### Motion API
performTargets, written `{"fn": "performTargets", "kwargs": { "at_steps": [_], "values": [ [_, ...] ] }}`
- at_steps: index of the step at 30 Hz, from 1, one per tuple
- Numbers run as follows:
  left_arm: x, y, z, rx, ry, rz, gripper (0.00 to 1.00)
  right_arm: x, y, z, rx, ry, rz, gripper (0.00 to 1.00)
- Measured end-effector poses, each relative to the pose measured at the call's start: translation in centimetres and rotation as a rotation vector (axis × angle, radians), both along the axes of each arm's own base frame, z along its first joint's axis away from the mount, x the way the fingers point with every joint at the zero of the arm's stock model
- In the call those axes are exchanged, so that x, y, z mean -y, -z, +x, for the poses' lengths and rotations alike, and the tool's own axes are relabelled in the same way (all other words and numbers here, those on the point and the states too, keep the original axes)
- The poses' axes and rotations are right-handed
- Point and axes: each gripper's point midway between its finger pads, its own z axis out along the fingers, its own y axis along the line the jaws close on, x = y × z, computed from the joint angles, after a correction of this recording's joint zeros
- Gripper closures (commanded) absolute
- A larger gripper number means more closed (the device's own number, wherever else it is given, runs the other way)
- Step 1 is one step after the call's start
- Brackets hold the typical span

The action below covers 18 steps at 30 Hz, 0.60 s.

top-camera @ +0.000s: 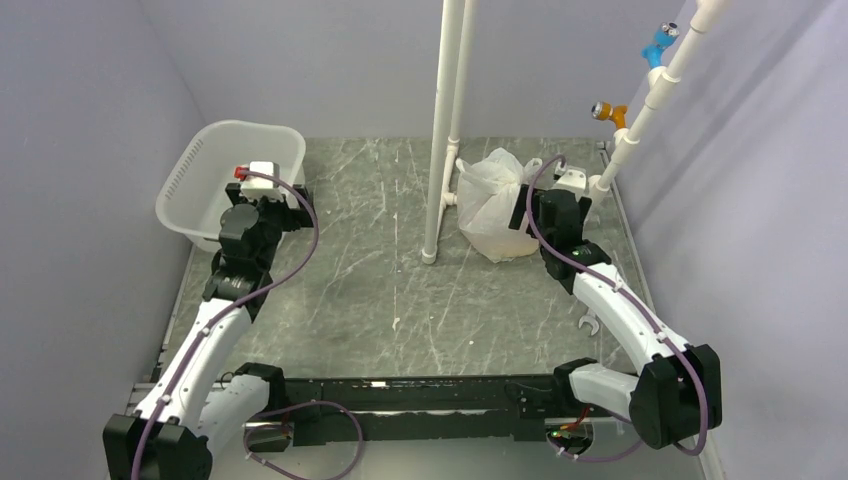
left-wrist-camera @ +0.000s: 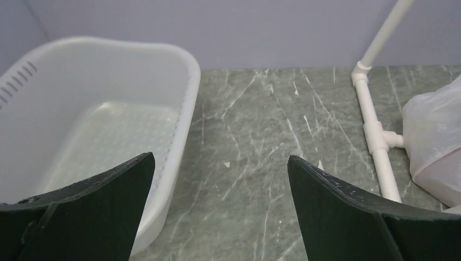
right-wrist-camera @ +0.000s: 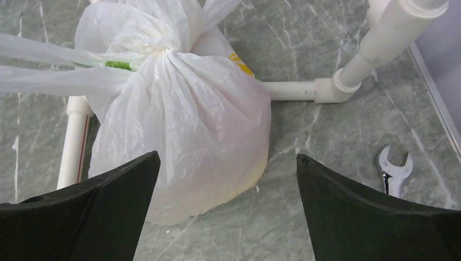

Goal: Take the fake fruits out of the plastic bag
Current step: Move the plastic bag to the center of the board.

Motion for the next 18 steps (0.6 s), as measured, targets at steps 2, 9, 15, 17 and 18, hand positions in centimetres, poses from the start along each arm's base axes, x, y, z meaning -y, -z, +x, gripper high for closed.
{"fn": "performTargets", "kwargs": {
  "at_steps": [2,9,15,17,18],
  "values": [
    [0.3,-0.8,-0.3,0.028,0.024,0.010,0.01,0.0,-0.2,0.0,0.008,0.002,0.003,0.00],
    [0.9,-2.2,-1.0,0.073,0.069,0.025,0.01,0.1,-2.1,-0.3,0.066,0.006,0.017,0.00],
    [1.3,-2.1,-1.0,0.073,0.082,0.033,0.01,0.0,-1.8,-0.1,0.060,0.020,0.033,0.00],
    [1.5,-2.2,-1.1,0.074,0.089,0.034,0.01,0.0,-1.3,0.2,0.041,0.032,0.035,0.00],
    [1.6,-2.2,-1.1,0.074,0.091,0.034,0.01,-0.1,-1.1,0.5,0.030,0.035,0.036,0.00]
  ]
}}
